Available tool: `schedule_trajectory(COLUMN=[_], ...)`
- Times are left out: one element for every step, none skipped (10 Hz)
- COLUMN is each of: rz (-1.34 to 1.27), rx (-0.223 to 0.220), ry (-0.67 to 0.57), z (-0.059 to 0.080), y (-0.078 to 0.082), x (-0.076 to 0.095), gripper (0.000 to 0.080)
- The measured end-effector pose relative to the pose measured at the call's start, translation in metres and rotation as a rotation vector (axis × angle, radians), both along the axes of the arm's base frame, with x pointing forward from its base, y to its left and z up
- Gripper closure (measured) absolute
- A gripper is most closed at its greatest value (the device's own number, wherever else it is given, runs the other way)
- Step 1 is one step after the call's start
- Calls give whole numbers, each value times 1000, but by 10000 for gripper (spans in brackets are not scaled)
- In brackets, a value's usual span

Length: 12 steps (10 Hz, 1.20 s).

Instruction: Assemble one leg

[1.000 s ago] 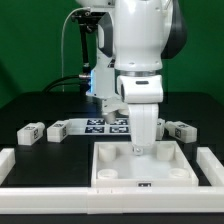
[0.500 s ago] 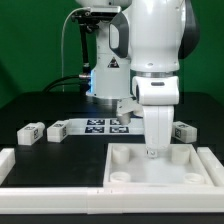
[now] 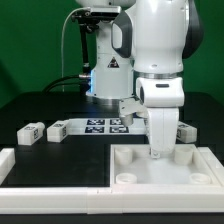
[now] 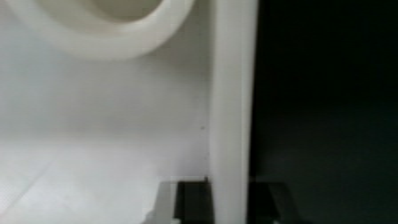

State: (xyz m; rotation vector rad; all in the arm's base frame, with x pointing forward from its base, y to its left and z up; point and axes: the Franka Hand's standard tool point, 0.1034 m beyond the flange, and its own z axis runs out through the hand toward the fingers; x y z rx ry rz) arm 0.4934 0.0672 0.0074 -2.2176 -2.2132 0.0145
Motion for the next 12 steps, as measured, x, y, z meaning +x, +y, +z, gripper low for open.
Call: schedule_trajectory(rz=[-1,-1,-1,-1,-2,-2,-2,-2,-2,-2,-3,-6], rx=[0,0,0,0,-1,-1,-1,-1,-1,-1,-1,-1], ry=[1,1,1,1,1,1,1,1,1,1,1,1], z=[0,0,0,0,0,-1,-1,-1,-1,-1,-1,0], y=[0,-1,-1,-1,-1,-1,-1,-1,-1,-1,-2,-2], x=[0,0,0,0,0,0,0,0,0,0,0,0], gripper=[734,563,381,381,248,172,172,153,153,150,150,150])
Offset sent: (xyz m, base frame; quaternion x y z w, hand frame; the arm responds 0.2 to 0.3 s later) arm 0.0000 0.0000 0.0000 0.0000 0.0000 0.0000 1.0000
